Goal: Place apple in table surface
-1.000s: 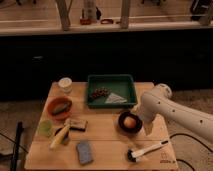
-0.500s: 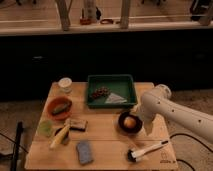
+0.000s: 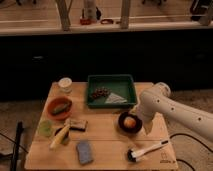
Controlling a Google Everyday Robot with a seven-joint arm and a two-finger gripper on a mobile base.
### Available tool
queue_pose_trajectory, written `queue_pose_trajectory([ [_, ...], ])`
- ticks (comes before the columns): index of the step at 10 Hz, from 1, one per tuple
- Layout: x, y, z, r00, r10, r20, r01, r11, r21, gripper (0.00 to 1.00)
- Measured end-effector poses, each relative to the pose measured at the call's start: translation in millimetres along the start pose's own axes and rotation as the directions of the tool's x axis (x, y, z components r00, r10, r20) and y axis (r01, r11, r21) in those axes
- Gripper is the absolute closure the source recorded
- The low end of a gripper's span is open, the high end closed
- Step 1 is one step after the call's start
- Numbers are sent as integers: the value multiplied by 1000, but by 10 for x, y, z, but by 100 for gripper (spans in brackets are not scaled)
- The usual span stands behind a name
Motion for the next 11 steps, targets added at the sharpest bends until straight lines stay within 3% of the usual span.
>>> queue_pose_trajectory([
  [5,-129,-70,-84,1000,19,19,-18,1000,-18,23],
  [7,-197,-134,-78,999,19,28,-19,1000,-23,40],
  [8,-220,-156,-70,999,18,30,-17,1000,-26,42],
  [9,-253,-188,-55,999,16,33,-15,999,-31,39],
  [11,-300,-252,-27,999,11,39,-9,999,-35,23],
])
